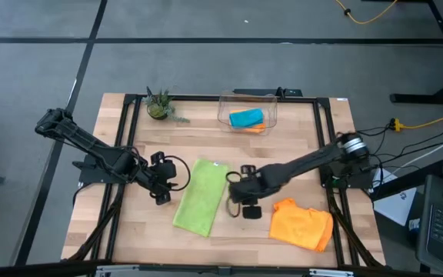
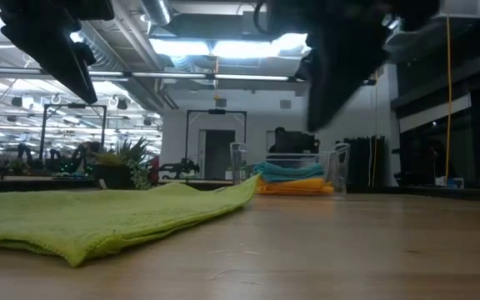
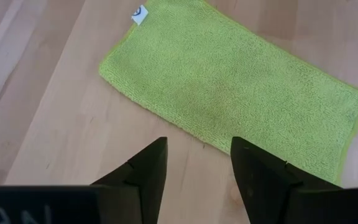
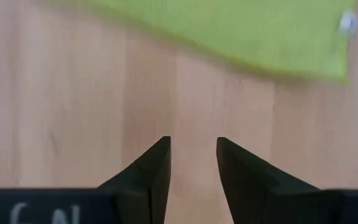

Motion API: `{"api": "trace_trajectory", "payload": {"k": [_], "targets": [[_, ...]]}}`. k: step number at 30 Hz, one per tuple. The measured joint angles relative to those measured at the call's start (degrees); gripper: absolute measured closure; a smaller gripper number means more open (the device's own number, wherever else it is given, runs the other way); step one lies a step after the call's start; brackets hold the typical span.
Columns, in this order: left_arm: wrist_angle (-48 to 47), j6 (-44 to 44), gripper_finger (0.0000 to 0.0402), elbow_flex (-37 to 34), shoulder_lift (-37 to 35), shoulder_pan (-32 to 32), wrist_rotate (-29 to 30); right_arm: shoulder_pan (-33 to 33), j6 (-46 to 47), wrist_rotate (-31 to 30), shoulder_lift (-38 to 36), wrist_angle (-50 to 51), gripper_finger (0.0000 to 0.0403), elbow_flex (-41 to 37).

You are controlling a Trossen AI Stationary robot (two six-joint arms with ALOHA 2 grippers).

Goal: Fold microfiber towels
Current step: Fold the green towel on the table

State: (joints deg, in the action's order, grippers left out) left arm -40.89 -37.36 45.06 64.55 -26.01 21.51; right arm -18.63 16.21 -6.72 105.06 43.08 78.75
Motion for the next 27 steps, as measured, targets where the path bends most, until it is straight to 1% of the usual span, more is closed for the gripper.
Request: {"api": "trace_trajectory", "payload": {"k": [1,3,4,6,7,8,9,13,14,16,21,25,27], "targets": [[0.05,0.00,0.0231,0.00,0.00,0.01,0.02,0.00,2.15,-1.02,-2.19,-8.03,0.0271,-4.63],[0.09,0.02,0.0231,0.00,0.00,0.01,0.39,-0.01,6.50,-5.42,-4.53,-27.24,0.0271,-12.85],[0.16,0.02,0.0231,0.00,0.00,-0.01,0.43,-0.02,7.97,-7.45,-4.59,-37.83,0.0271,-16.51],[0.31,0.02,0.0231,0.00,0.00,-0.01,0.43,0.04,8.75,-7.58,-2.47,-55.71,0.0271,-21.09],[0.29,0.02,0.0231,0.00,0.00,-0.01,0.44,-0.02,8.40,-7.75,-0.67,-61.97,0.0271,-22.17],[0.35,0.02,0.0231,0.00,0.00,0.00,0.45,-0.24,7.62,-9.62,1.51,-66.32,0.0271,-22.41],[0.46,0.02,0.0231,0.00,0.00,0.00,0.47,-0.50,7.42,-12.93,3.94,-69.39,0.0271,-22.21],[0.66,0.02,0.0231,0.00,0.00,-0.01,0.53,-0.60,8.22,-26.26,13.48,-72.48,0.0271,-16.29],[0.70,0.02,0.0231,0.00,0.00,-0.01,0.81,-0.52,8.85,-29.02,15.73,-72.79,0.0271,-14.02],[0.81,0.01,0.0231,0.00,0.00,-0.01,2.01,-0.42,8.83,-32.68,19.90,-72.58,0.0271,-9.75],[0.95,0.02,0.0231,0.00,0.00,0.21,3.81,-0.70,10.43,-34.64,27.86,-72.72,0.0271,-0.83],[1.16,0.02,0.0231,0.00,0.00,0.27,4.07,-0.53,11.99,-36.72,32.81,-72.26,0.0271,3.59],[1.21,0.02,0.0231,0.00,0.00,0.25,4.38,-0.52,12.02,-36.81,34.57,-72.68,0.0271,5.14]]}}
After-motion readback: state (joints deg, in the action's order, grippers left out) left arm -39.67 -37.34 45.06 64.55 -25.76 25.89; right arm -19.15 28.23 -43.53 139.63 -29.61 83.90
